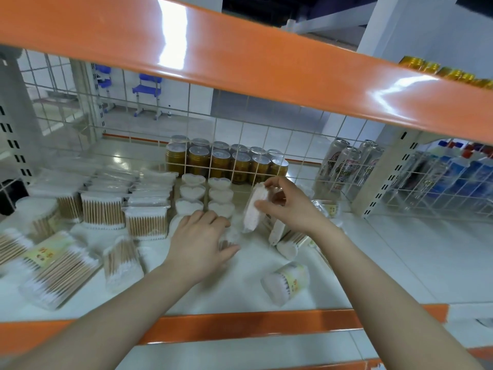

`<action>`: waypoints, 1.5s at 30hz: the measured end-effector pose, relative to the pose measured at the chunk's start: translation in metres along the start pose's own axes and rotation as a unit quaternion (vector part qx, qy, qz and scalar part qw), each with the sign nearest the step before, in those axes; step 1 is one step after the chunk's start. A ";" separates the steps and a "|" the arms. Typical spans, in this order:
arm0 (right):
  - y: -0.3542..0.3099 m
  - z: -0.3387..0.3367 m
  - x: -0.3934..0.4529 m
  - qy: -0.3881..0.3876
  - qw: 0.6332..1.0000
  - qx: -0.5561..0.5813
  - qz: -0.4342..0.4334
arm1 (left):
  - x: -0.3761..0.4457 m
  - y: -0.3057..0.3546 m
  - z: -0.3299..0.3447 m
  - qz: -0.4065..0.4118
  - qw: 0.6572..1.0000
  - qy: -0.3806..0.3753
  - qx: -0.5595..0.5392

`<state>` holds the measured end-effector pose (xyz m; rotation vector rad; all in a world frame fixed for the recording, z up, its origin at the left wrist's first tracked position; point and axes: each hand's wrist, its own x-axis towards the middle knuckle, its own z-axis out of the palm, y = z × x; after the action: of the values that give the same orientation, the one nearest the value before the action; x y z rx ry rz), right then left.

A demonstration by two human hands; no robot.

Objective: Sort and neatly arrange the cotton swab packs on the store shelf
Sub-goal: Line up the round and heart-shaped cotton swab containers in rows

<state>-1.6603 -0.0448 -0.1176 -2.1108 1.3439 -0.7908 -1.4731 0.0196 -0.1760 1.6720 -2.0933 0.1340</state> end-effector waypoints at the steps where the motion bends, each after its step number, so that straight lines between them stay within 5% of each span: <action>1: -0.003 0.001 0.000 0.004 1.000 0.015 0.010 | 0.000 0.000 0.000 -0.003 1.000 0.007 0.004; 10: -0.015 0.018 0.002 0.006 0.994 0.103 0.037 | 0.004 -0.007 -0.001 0.011 0.997 0.069 0.011; 21: -0.017 0.024 -0.004 -0.016 0.972 0.235 0.030 | 0.005 -0.020 -0.001 -0.032 0.983 0.079 -0.163; 31: -0.005 0.019 -0.003 -0.021 0.981 0.192 0.007 | 0.012 -0.036 -0.006 -0.156 0.918 0.089 -0.354; 45: 0.000 0.031 0.002 -0.035 0.984 0.172 0.015 | 0.013 -0.043 -0.007 -0.156 0.901 0.086 -0.395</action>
<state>-1.6370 -0.0432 -0.1389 -1.8251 1.1095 -0.8590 -1.4325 -0.0007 -0.1736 1.3715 -1.4162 -0.5757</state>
